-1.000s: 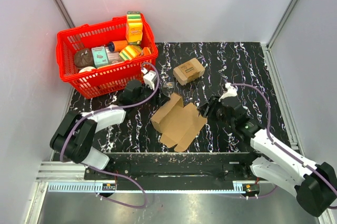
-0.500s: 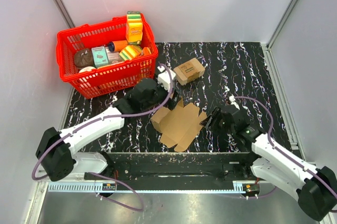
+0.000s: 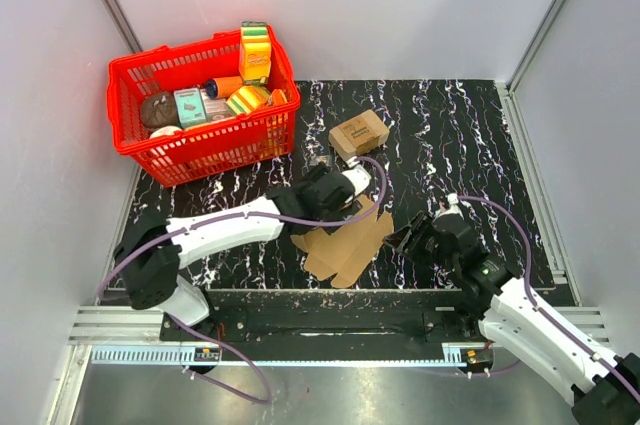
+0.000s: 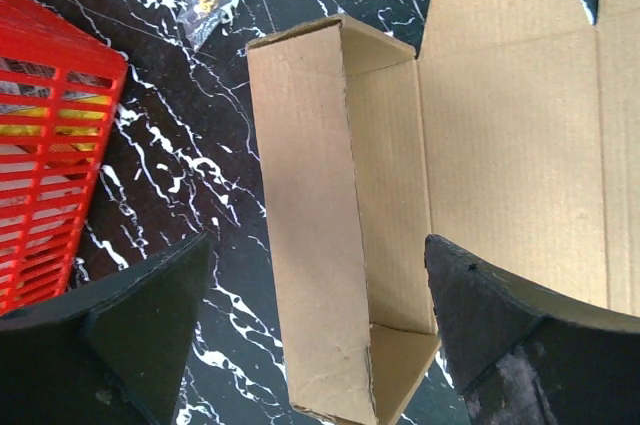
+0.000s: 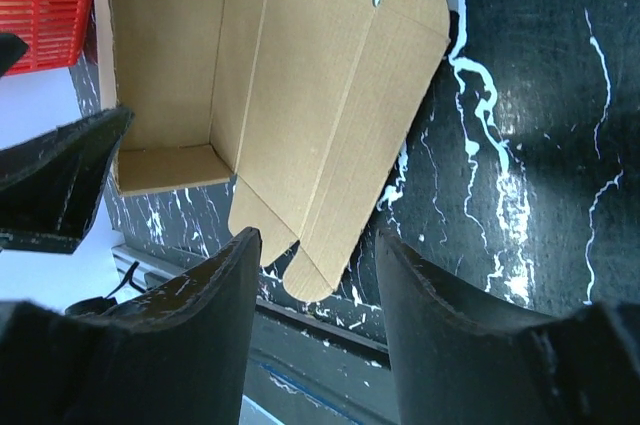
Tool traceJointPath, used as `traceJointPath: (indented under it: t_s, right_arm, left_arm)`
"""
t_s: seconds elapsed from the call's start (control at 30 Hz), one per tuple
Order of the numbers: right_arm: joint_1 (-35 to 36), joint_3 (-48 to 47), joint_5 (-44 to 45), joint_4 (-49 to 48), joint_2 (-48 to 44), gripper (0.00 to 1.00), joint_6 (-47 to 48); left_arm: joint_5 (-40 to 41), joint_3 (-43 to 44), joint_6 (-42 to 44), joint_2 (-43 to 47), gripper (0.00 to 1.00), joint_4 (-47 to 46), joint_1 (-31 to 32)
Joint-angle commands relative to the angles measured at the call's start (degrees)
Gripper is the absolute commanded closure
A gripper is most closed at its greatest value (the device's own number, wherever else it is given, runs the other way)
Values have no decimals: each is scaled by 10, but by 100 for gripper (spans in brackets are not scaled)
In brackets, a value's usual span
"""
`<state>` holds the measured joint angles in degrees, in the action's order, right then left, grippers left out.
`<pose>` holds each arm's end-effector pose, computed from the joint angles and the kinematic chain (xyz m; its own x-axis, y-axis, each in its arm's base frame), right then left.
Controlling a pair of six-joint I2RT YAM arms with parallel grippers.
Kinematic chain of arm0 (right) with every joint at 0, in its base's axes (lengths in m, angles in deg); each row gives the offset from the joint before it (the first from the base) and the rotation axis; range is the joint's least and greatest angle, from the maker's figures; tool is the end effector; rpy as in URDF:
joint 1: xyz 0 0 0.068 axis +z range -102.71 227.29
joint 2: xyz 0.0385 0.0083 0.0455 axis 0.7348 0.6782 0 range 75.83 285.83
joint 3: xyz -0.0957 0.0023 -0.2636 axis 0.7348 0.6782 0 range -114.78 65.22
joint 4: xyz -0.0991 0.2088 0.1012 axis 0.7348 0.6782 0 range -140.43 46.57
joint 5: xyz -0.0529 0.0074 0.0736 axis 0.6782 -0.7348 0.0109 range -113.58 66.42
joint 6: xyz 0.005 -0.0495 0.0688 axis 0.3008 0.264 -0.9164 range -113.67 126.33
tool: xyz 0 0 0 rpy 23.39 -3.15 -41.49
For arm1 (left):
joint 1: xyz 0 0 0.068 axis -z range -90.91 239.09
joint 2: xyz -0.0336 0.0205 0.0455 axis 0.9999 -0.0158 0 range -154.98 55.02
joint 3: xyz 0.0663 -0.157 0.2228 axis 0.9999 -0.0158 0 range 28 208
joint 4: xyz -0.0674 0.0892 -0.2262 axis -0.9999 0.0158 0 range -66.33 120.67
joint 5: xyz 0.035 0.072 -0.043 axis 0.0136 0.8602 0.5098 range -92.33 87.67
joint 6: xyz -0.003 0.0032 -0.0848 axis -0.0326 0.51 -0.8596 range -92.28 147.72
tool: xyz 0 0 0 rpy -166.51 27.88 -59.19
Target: Fold the paper box
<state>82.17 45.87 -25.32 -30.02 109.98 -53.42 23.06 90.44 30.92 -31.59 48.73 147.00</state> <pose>0.1293 0.0929 0.1784 -0.7495 0.5300 -0.3966 0.1103 0.6907 0.7146 0.2054 -0.2670 0.2363 -0.3672 0.6807 -0.6339 0.6382 0.6802 0.3607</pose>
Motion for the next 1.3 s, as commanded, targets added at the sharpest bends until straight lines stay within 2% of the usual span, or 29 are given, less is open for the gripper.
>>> traceJointPath:
  t_s: [0.0, 0.33, 0.5, 0.63, 0.73, 1.27]
  right_arm:
    - [3, 10, -12, 10, -25, 44, -13]
    - [3, 20, -13, 24, -60, 44, -6]
    - [2, 24, -13, 24, -68, 44, -2]
    - [2, 24, -13, 24, -74, 44, 1]
    - [3, 24, -12, 24, -79, 44, 2]
    - [3, 23, -7, 24, -88, 44, 6]
  left_arm:
    - [86, 53, 3, -44, 7, 36, 19]
    - [154, 89, -6, -117, 12, 68, 40]
    - [197, 104, -7, -139, 25, 79, 52]
    - [208, 115, -3, -152, 37, 89, 56]
    - [215, 115, 1, -158, 43, 89, 59]
    - [222, 116, 17, -175, 62, 91, 62]
